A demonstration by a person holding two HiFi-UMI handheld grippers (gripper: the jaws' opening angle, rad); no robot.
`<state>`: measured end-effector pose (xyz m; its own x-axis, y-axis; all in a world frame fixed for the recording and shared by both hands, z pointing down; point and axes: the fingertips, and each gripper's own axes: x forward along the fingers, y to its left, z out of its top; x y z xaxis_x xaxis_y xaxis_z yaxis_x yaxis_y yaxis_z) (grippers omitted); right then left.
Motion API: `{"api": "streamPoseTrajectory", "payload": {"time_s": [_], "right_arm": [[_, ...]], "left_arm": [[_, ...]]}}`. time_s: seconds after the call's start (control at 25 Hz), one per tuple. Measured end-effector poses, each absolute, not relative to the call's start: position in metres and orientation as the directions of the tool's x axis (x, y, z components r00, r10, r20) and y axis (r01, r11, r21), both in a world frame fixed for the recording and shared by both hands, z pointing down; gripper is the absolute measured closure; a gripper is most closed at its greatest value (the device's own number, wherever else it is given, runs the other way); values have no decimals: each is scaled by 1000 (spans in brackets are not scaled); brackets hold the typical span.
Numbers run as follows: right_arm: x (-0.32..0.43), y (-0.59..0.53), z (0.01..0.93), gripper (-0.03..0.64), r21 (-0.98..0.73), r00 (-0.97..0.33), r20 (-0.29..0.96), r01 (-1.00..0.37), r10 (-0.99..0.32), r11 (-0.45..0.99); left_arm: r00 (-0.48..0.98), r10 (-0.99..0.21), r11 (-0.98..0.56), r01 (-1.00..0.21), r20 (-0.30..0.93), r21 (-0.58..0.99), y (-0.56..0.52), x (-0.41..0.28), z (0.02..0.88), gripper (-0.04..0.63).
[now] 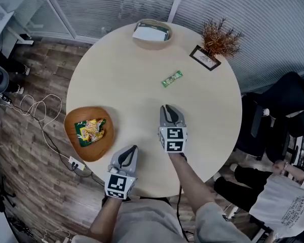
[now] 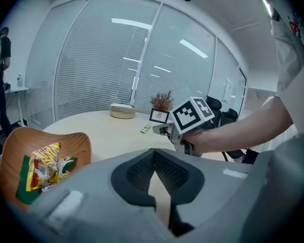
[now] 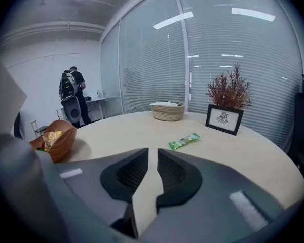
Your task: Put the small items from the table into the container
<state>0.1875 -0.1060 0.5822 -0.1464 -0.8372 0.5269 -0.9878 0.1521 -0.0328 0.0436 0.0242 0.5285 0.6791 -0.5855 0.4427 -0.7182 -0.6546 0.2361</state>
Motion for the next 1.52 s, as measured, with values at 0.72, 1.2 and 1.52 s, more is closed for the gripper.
{"api": "streamPoseTrajectory", "payload": {"time_s": [0.72,1.2,1.52], "right_arm": [[260,-244,638,351,-16,59,558,-997,-828,-82],[260,-244,656,458,72,105,638,-994,-763,-76],[244,-214,657,576,86,61,659,-996,-749,-6]], "left_arm": [[682,-541,-654,-709,491,264,11,41,556,598],[684,-545,-637,-714,485,290,12,31,555,598],[680,-556,-624,-721,477,301,18,25,551,598]]}}
